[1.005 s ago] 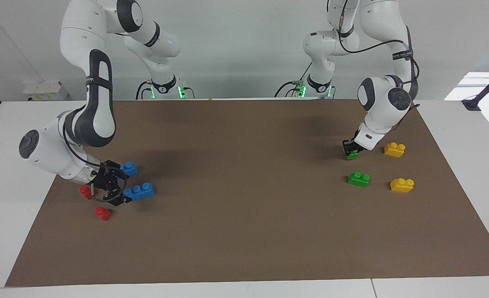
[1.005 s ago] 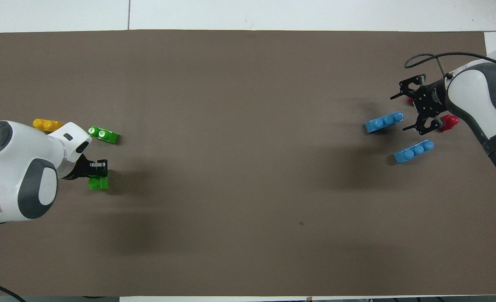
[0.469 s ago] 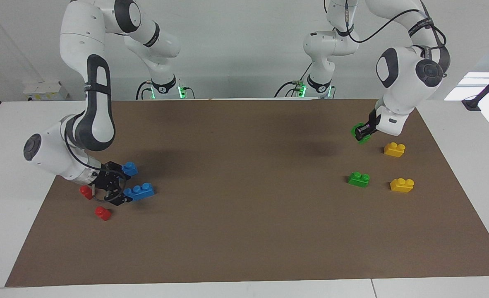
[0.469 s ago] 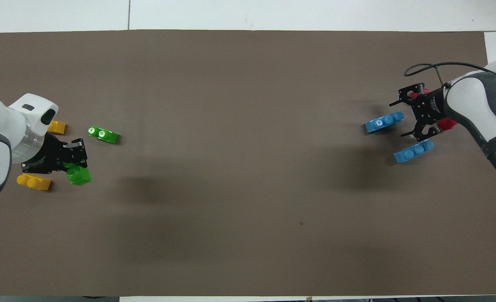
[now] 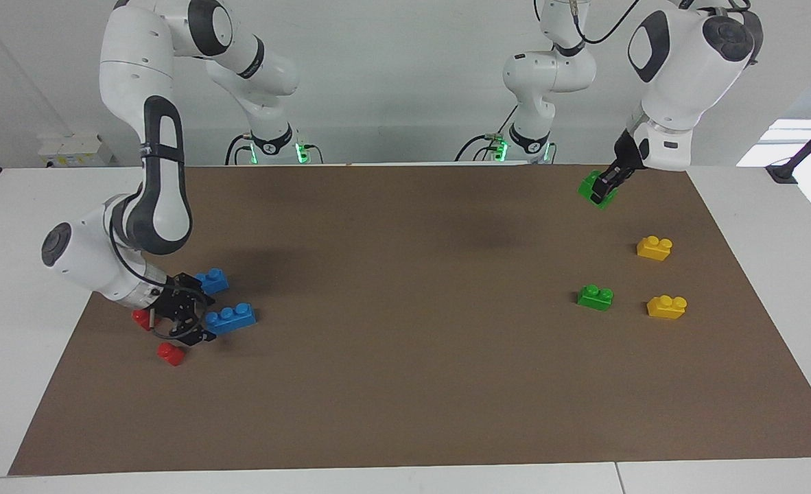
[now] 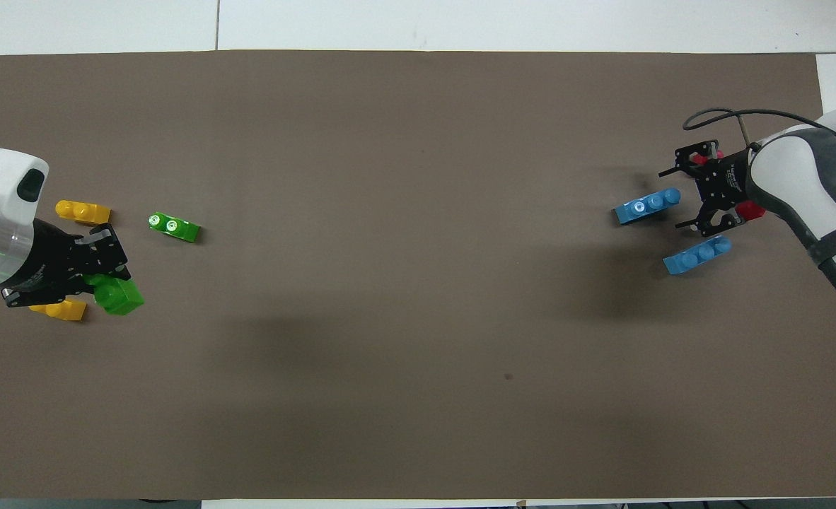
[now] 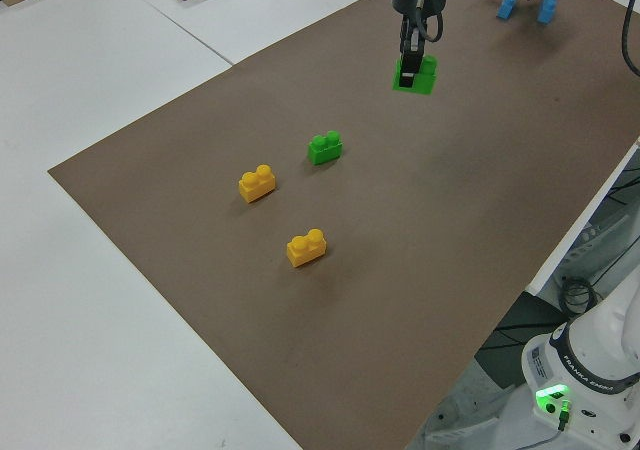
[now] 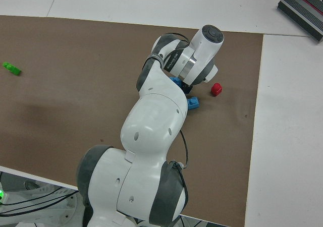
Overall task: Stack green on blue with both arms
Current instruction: 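Grasp the green brick with the left gripper while the right gripper grasps the blue brick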
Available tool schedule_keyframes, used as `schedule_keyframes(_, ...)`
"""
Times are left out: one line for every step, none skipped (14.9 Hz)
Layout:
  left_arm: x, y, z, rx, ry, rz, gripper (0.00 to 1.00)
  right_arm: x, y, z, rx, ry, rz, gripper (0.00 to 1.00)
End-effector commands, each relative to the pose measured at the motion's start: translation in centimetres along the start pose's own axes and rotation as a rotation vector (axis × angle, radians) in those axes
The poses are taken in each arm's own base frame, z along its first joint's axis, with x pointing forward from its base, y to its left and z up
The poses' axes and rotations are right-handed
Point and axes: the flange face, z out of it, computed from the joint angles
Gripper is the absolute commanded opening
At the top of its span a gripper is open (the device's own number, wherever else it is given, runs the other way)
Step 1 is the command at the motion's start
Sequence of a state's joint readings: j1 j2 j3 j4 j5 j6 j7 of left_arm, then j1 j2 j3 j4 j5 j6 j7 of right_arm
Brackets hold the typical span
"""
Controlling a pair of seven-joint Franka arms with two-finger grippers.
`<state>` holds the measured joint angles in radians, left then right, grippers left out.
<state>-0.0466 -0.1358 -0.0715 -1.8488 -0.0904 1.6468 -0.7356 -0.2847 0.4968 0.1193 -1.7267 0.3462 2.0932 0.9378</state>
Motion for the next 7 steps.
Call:
schedule_keyframes(-2.0,1.8,-2.9,-0.01,-0.026,-0.068,0.0,0.2,0.1,0.5,0.025,-0.015,-0.038,0.31)
schedule_keyframes(-2.8,2.6,-4.1,-0.017,-0.014,-0.114,0.0,-0.1,-0.1,0.4,0.029,-0.013,-0.045,0.18)
schedule_keyframes(-3.2,3.2,-4.6,-0.029,0.002,-0.182,0.0,-0.3,-0.3,0.5,0.027,-0.011,-0.059,0.0)
schedule_keyframes(-3.2,3.7,-4.4,-0.044,0.016,-0.227,0.0,-0.4,-0.3,0.6,0.026,-0.01,-0.107,0.0)
schedule_keyframes(-2.7,3.5,-3.7,-0.06,0.022,-0.248,0.0,-0.4,-0.3,0.8,0.024,-0.011,-0.176,0.0)
schedule_keyframes(-2.5,3.0,-2.8,-0.057,0.017,-0.258,0.0,-0.4,-0.4,0.7,0.032,-0.003,-0.194,0.0)
schedule_keyframes(-2.6,2.5,-2.1,-0.06,0.022,-0.269,0.0,-0.4,-0.4,0.7,0.03,-0.006,-0.192,0.0)
